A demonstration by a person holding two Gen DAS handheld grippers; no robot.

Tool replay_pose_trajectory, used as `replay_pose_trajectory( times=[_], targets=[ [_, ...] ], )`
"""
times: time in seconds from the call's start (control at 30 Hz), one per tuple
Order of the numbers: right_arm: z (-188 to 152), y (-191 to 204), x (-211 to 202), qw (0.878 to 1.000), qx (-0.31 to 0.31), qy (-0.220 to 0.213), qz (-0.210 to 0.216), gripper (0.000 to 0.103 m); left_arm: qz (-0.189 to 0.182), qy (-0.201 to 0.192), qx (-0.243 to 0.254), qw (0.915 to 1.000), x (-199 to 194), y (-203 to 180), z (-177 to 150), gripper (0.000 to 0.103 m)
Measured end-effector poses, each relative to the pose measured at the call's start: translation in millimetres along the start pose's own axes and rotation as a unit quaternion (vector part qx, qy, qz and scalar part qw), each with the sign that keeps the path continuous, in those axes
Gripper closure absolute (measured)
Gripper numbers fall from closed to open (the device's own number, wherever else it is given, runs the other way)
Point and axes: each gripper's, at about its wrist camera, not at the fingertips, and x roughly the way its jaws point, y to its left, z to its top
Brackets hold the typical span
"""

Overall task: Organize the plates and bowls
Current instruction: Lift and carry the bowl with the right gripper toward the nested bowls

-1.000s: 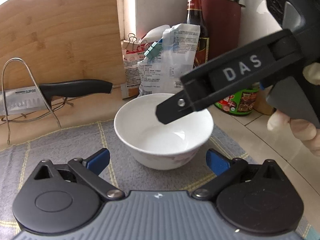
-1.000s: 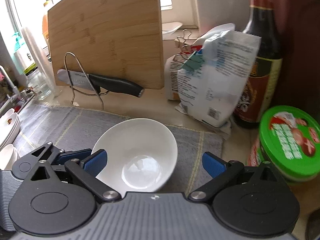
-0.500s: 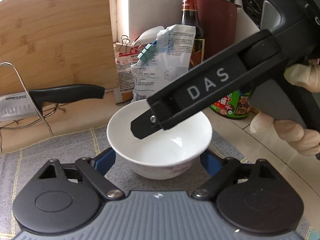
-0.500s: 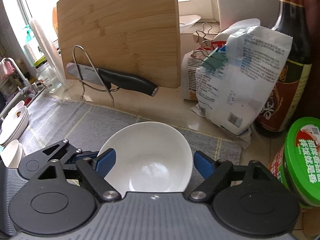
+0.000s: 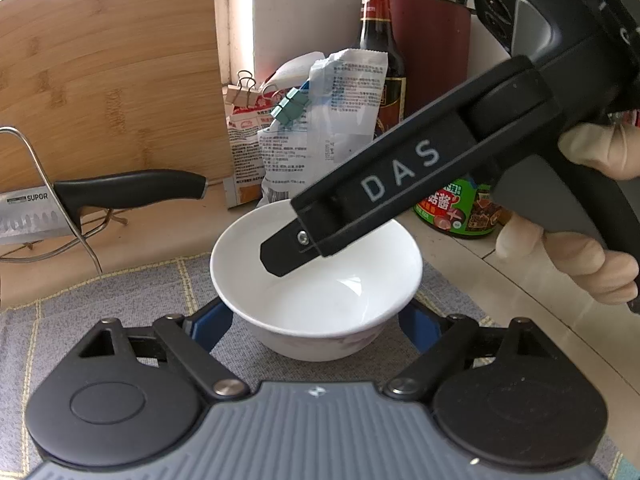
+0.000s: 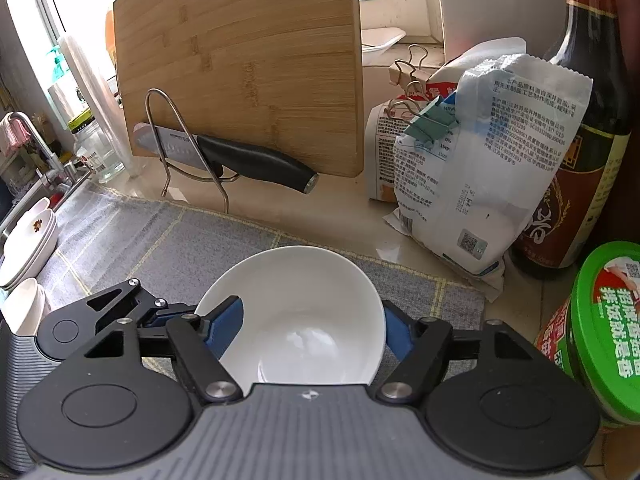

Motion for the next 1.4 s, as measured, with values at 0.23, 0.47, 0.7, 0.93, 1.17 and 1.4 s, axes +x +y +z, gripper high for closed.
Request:
replay_pose_trajectory(
  times=[0.23, 0.47, 0.7, 0.93, 1.17, 1.4],
  targets=[
    [-0.1, 3.2, -3.3, 1.0, -0.001, 0.001, 0.002, 0.025, -0.002, 0.01, 0.002, 0.9999, -1.9, 0.1, 3.7, 0.014],
    [-2.5, 12.1, -13.8, 1.0, 0.004, 0.005, 0.007, 0.025, -0.005, 0.026, 0.018, 0.9995, -18.1, -2.0, 8.8, 0.014],
    [-8.1, 33.9, -32.7, 1.0, 0.007, 0.005, 0.019, 0.025, -0.01, 0.037, 0.025, 0.999, -47.6, -2.7, 6.3, 0.014],
    [-14.3, 71.7, -51.6, 1.0, -0.008, 0.004, 0.03, 0.025, -0.008, 0.037, 0.011, 0.9992, -90.8, -0.5, -4.7, 0.014],
    [-15.5, 113.9, -64.1, 0.998, -0.029, 0.0, 0.052, 0.025, 0.009, 0.041, -0.005, 0.9991, -135.3, 14.9, -13.1, 0.014],
    [-10.6, 163.5, -66.4, 0.995, -0.067, -0.004, 0.076, 0.024, 0.044, 0.038, -0.02, 0.9981, -175.2, 38.6, -23.0, 0.014]
  ],
)
